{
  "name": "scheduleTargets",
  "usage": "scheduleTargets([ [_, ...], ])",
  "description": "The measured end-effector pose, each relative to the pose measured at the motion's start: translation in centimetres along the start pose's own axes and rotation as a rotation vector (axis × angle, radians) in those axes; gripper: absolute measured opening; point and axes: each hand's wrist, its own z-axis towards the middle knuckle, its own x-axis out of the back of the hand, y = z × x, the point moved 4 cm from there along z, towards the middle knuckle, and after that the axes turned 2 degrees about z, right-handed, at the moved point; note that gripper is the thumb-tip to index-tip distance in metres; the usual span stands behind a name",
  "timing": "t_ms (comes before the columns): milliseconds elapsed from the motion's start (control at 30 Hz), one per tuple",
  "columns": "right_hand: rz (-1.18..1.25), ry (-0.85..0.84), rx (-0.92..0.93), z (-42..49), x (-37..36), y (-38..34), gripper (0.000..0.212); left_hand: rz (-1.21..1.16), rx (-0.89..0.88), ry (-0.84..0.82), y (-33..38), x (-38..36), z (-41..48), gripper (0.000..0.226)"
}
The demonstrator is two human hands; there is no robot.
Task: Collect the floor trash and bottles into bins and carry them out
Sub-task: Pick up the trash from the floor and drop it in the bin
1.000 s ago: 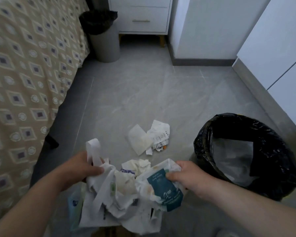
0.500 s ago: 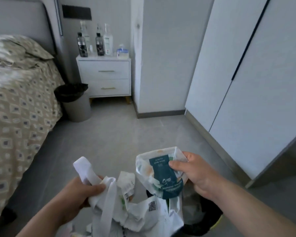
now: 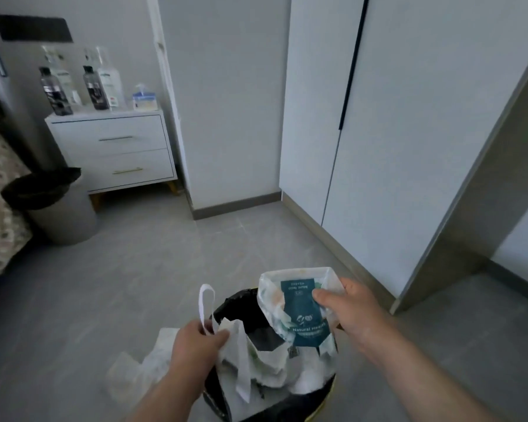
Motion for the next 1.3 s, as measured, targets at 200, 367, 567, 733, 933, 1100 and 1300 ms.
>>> scheduleTargets([
  [200, -0.211, 0.026, 0.129, -0.1, -0.7, 1.6, 0.005, 0.206, -0.266, -0.116, -0.2, 0.1, -1.3, 0.046],
  [367, -0.261, 0.048, 0.226, 0.3, -2.8, 2.5, 0.013, 0.555, -0.396, -0.305, -3.9, -0.6, -1.4, 0.112],
  [567, -0.496, -0.249, 0.140, 0.6, -7.5, 6.3, 0.065, 0.619, -0.413, -0.317, -5.6, -0.3, -0.5, 0.146],
  [733, -1.120, -0.567, 0.112, 1.4, -11.4, 12.1, 0.083, 0.605, -0.469, -0.286, -6.4, -0.4, -0.1, 0.146],
  [933, -1.329, -0.761, -0.109, 3.0, -14.2, 16.2, 0.076, 0.557, -0.451, -0.312, -7.3, -0.5, 0.1, 0.136],
  [1100, -1.572, -0.981, -0.234, 5.0, -15.1, 21.0, 0.073, 0.528, -0.498, -0.308, -7.9, -0.7, 0.4, 0.136],
  [1300, -1.608, -1.021, -0.154, 4.4, -15.2, 19.7, 0.071, 0.513, -0.526, -0.334, -8.4, -0.9, 0.9, 0.136],
])
